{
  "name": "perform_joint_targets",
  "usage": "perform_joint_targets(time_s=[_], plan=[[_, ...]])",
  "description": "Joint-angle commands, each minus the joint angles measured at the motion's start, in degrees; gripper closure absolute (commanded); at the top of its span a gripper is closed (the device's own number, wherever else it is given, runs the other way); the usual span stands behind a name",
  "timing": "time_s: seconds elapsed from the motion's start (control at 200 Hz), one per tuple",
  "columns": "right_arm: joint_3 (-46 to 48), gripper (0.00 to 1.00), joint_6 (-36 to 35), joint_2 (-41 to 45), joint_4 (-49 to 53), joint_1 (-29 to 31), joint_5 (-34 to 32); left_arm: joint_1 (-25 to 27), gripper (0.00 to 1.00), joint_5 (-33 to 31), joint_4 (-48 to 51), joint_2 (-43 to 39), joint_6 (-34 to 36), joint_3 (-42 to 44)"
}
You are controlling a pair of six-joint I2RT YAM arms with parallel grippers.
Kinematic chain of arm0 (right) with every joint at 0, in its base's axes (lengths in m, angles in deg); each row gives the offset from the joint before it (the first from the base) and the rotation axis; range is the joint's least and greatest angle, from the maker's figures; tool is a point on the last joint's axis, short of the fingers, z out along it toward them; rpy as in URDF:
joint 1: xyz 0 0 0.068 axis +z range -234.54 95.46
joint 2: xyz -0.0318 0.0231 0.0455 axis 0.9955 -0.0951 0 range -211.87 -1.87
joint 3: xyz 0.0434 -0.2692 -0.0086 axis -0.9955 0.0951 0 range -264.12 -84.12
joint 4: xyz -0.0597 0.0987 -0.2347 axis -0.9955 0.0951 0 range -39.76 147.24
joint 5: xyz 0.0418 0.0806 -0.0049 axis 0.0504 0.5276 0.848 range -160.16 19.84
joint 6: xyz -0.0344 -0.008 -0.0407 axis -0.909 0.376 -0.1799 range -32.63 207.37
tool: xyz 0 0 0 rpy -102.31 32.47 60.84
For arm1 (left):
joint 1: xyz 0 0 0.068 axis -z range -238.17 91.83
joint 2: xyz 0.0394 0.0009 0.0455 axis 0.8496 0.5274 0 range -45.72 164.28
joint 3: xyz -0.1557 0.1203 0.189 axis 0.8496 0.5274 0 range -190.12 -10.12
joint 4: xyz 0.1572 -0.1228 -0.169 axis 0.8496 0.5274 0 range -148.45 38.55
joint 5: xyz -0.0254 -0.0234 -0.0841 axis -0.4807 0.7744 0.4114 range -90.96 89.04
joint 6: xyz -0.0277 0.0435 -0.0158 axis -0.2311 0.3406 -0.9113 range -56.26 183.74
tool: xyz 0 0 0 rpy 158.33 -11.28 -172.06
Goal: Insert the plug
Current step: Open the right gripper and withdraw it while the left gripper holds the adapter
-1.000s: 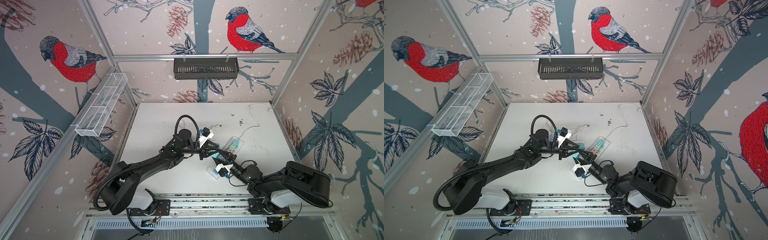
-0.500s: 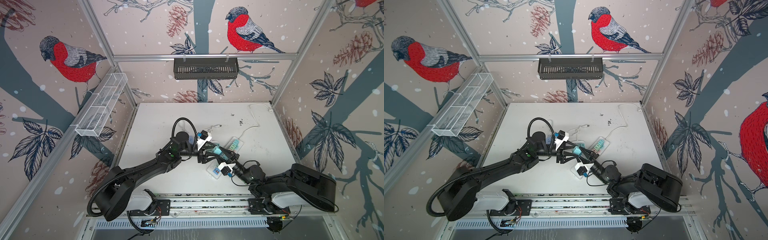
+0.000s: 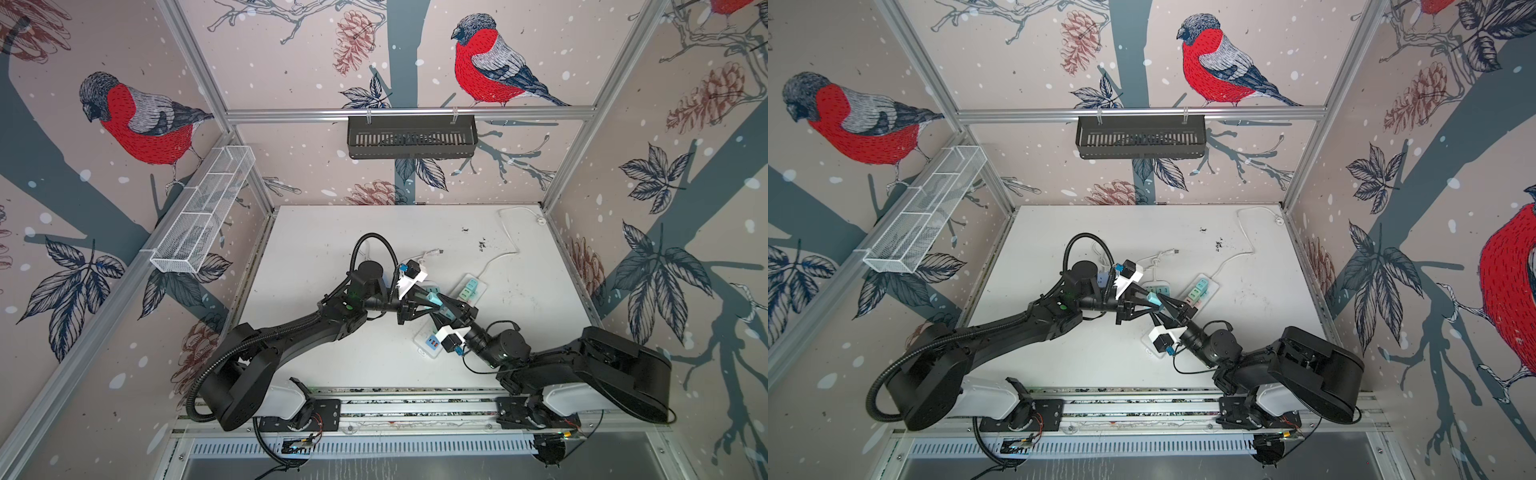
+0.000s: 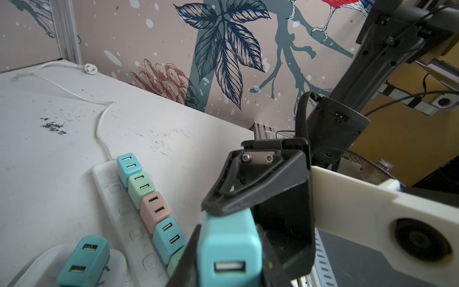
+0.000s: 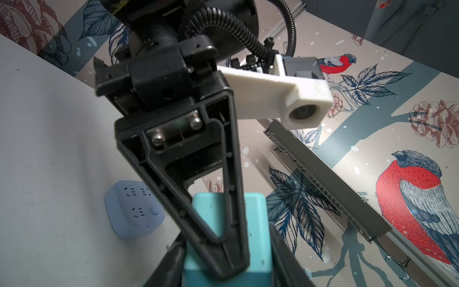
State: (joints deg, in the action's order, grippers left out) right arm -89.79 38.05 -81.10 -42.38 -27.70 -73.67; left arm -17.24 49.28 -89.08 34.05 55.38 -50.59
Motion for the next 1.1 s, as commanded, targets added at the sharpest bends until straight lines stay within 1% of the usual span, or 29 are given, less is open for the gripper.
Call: perform_joint_targets(time_s=[0.0, 0.065, 0.145, 0.165, 0.19, 0.205, 0.22, 0.245, 0.26, 0.35, 0.405, 0.465, 0.5, 0.565, 0.64, 0.7, 0.72, 0.755, 0.821, 0.881, 0.981, 1.026, 1.096], plan=[[-0.23, 0.81, 2.97, -0.31, -13.24, 0.17, 0.9, 0.11, 0.86, 3.9, -2.22, 0.35, 2.78, -0.53], [0.07, 0.71, 3.0, -0.68, -14.02, 0.19, 0.49, 0.12, 0.93, 3.19, -2.04, 0.09, 2.98, -0.59], [0.21, 0.49, 2.91, -0.89, -14.26, 0.22, -0.68, -0.01, 1.0, 1.49, -2.78, -1.02, 3.17, -0.04], [0.26, 0.45, 2.91, -0.77, -14.26, 0.2, -0.99, -0.02, 1.0, 0.87, -3.06, -1.45, 3.13, 0.25], [0.37, 0.34, 2.91, -0.57, -14.26, 0.25, -1.5, -0.01, 1.0, 0.11, -3.35, -2.05, 3.17, 0.71], [0.4, 0.25, 2.91, -0.51, -14.26, 0.24, -1.8, -0.18, 1.0, -0.41, -3.55, -2.45, 3.15, 1.04], [0.45, 0.2, 2.92, -0.38, -14.26, 0.27, -2.1, -0.23, 1.0, -0.98, -3.74, -2.91, 3.24, 1.36], [0.52, 0.04, 2.93, -0.17, -14.26, 0.3, -2.77, -0.46, 1.0, -1.89, -3.94, -3.7, 3.38, 1.94], [0.69, 0.0, 2.92, 0.07, -14.3, 0.42, -3.15, -0.64, 1.0, -2.55, -4.1, -4.39, 3.5, 2.34], [1.95, 0.0, 2.57, 1.68, -14.26, 0.87, -5.71, -1.96, 1.0, -6.34, -6.02, -8.83, 3.97, 5.88], [3.5, 0.0, 2.89, 3.49, -14.26, 0.94, -7.02, -2.38, 1.0, -9.17, -5.69, -11.84, 6.17, 8.14], [5.28, 0.0, 3.63, 6.09, -14.17, 0.81, -8.63, -2.33, 1.0, -14.48, -5.19, -15.02, 8.97, 10.25], [6.32, 0.0, 4.27, 7.13, -13.99, 0.53, -9.76, -2.33, 1.0, -18.65, -5.62, -16.56, 9.98, 11.54], [7.98, 0.0, 6.48, 12.17, -12.26, -0.28, -12.67, -2.33, 1.0, -25.48, -5.56, -18.58, 12.73, 12.94], [8.31, 0.0, 11.0, 18.52, -5.79, -1.98, -16.81, -2.27, 1.0, -31.65, -4.84, -19.72, 16.11, 13.26], [7.3, 0.0, 16.1, 24.62, 5.15, -4.26, -19.04, -2.3, 1.0, -35.14, -1.98, -20.16, 18.92, 11.97], [6.84, 0.0, 17.94, 26.86, 9.03, -4.92, -19.56, -2.26, 1.0, -35.56, -0.72, -20.22, 20.1, 11.39], [6.17, 0.0, 21.1, 30.78, 16.75, -6.82, -18.48, -2.28, 1.0, -35.86, 1.55, -20.18, 22.45, 10.28], [6.29, 0.0, 26.74, 37.3, 25.71, -10.99, -13.88, -2.19, 1.0, -34.77, 5.88, -19.85, 27.6, 8.45], [8.35, 0.0, 31.53, 43.09, 27.06, -13.96, -13.3, -2.24, 1.0, -35.02, 8.66, -19.18, 31.3, 7.12], [12.99, 0.0, 38.89, 51.97, 25.88, -17.12, -17.57, -2.19, 1.0, -35.72, 16.18, -17.2, 39.45, 3.88], [13.81, 0.0, 40.98, 55.11, 27.96, -18.61, -18.36, -2.21, 1.0, -37.19, 17.69, -16.26, 40.36, 2.65], [12.72, 0.0, 43.69, 58.41, 35.1, -20.74, -18.92, -2.21, 1.0, -39.22, 18.26, -14.97, 41.21, 1.71]])
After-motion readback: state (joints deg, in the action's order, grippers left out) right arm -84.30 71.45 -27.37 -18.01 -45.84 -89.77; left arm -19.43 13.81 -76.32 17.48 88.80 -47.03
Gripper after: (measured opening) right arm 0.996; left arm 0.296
